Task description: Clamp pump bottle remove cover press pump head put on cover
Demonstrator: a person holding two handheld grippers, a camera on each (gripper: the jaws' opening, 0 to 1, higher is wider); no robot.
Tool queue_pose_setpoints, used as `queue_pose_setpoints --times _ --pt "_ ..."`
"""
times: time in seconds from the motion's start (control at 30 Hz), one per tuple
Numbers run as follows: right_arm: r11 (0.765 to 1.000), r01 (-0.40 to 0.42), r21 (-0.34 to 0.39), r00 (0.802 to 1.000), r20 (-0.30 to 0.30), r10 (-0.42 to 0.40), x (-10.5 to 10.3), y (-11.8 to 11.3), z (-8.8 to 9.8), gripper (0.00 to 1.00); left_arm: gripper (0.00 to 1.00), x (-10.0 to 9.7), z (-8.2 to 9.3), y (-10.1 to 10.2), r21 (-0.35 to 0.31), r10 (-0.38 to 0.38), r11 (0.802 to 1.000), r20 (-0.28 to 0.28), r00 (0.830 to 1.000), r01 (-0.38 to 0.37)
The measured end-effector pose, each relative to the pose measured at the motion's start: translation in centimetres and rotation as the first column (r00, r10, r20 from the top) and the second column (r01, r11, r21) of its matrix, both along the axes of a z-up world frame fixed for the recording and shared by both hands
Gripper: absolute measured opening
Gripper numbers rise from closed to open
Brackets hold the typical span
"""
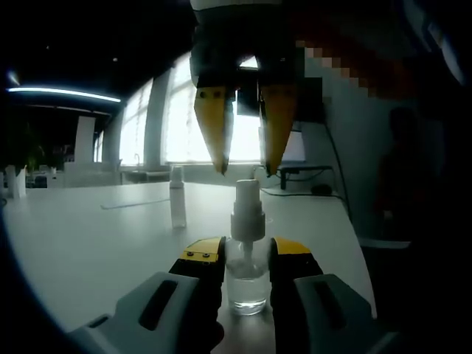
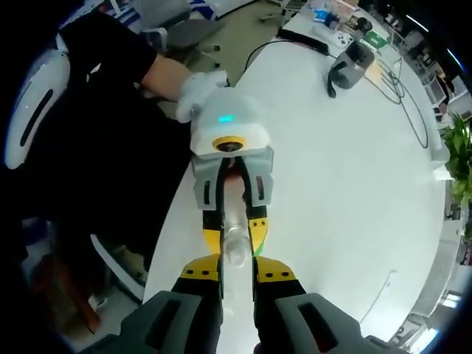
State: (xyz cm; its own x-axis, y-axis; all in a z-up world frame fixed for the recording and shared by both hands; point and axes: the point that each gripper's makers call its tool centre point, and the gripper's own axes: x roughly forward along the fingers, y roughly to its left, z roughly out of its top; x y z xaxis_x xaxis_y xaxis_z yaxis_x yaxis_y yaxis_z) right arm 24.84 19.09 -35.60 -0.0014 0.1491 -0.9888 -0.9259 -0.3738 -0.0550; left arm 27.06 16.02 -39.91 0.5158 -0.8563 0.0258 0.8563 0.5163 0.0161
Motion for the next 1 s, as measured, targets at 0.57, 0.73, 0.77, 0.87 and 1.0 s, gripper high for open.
queue_pose_setpoints --times 0.57,0.73,0.77,0.87,1.0 --pt "0.987 0.058 0.150 0.998 -0.042 -0.053 -0.8 0.0 1.2 0.12 0.15 0.0 0.0 0.0 0.001 0.002 1.000 -0.001 1.000 -0.002" --pt "0.969 0.088 0.233 0.995 -0.062 -0.076 -0.9 0.5 1.8 0.12 0.15 0.0 -0.1 0.1 0.001 0.001 1.000 -0.002 1.000 -0.001" --pt "0.963 0.093 0.253 0.995 -0.060 -0.080 -0.8 0.5 2.0 0.12 0.15 0.1 -0.1 0.1 0.001 0.002 1.000 -0.002 1.000 -0.002" --pt "0.952 0.108 0.288 0.994 -0.057 -0.096 -0.6 0.4 2.0 0.12 0.15 0.1 -0.1 0.1 0.002 0.002 1.000 -0.002 1.000 -0.002" --pt "0.938 0.131 0.321 0.991 -0.065 -0.116 -0.5 0.1 1.9 0.11 0.15 0.0 -0.1 0.1 0.003 0.002 1.000 -0.002 1.000 -0.002"
